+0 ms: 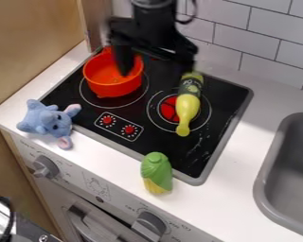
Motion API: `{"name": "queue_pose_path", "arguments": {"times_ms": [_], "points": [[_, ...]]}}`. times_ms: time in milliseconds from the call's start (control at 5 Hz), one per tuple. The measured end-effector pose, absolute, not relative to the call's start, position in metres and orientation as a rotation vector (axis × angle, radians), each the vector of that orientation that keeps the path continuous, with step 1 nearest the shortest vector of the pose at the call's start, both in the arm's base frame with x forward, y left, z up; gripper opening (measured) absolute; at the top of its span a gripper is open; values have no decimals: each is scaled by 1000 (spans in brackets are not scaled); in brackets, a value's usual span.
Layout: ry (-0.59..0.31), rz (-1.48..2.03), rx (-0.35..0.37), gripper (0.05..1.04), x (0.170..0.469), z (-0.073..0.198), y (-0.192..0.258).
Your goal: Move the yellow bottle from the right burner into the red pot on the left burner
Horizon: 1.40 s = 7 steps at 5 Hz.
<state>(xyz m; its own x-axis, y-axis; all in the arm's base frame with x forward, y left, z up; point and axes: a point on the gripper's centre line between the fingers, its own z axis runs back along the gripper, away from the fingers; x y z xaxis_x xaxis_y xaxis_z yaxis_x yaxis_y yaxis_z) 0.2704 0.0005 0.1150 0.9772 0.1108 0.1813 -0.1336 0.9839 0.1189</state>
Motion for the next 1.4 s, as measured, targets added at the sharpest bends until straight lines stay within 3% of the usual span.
{"name": "queue_pose_path", "arguments": {"times_ms": [400,1000,1200,1400], "points": [[-256,253,192,1000,303,85,-17],[-374,269,223,999,317,48,-39],[-392,271,227,959,319,39,-40],[-402,317,207,695,321,36,-42]]}}
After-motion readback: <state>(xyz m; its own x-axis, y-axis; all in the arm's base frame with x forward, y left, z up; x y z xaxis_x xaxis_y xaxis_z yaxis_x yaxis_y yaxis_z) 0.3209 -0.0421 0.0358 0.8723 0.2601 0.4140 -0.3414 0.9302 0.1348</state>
